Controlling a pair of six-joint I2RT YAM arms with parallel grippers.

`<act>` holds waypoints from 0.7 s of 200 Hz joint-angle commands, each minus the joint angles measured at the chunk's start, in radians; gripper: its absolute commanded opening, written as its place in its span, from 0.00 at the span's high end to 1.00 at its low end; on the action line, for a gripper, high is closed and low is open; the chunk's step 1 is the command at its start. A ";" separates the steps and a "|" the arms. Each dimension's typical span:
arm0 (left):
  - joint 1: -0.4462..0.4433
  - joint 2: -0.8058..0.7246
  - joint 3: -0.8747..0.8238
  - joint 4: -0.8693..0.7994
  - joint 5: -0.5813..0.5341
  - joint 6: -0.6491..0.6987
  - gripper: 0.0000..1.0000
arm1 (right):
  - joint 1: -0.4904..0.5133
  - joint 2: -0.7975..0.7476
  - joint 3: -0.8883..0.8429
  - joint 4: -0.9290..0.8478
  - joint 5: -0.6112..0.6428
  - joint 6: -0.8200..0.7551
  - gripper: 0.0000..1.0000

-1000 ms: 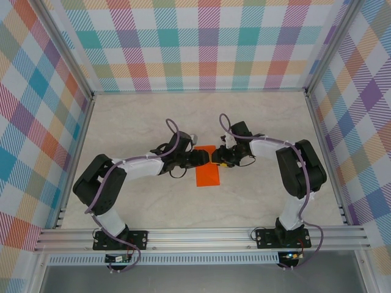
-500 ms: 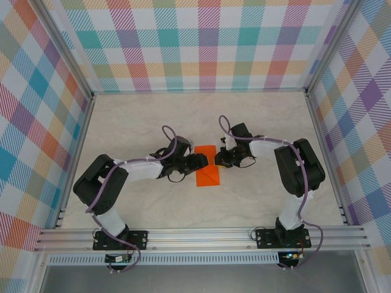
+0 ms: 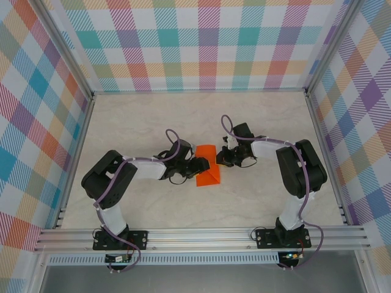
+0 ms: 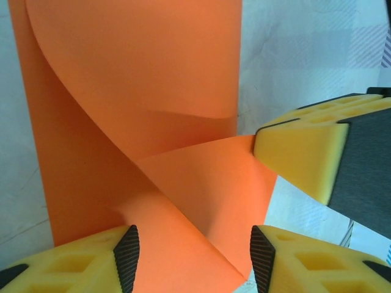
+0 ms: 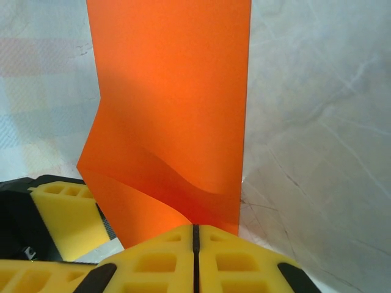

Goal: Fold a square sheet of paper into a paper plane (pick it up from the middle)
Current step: Turn over the paper at the center of the table.

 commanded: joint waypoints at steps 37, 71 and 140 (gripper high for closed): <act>0.002 0.050 0.045 0.047 0.021 0.004 0.63 | -0.006 -0.039 -0.015 0.013 -0.008 0.005 0.90; 0.003 0.055 0.052 0.048 0.004 0.004 0.72 | -0.009 -0.069 -0.020 0.003 0.002 0.016 0.80; 0.014 -0.018 0.039 -0.001 -0.069 0.040 0.97 | -0.013 -0.261 -0.053 -0.057 0.170 0.058 0.39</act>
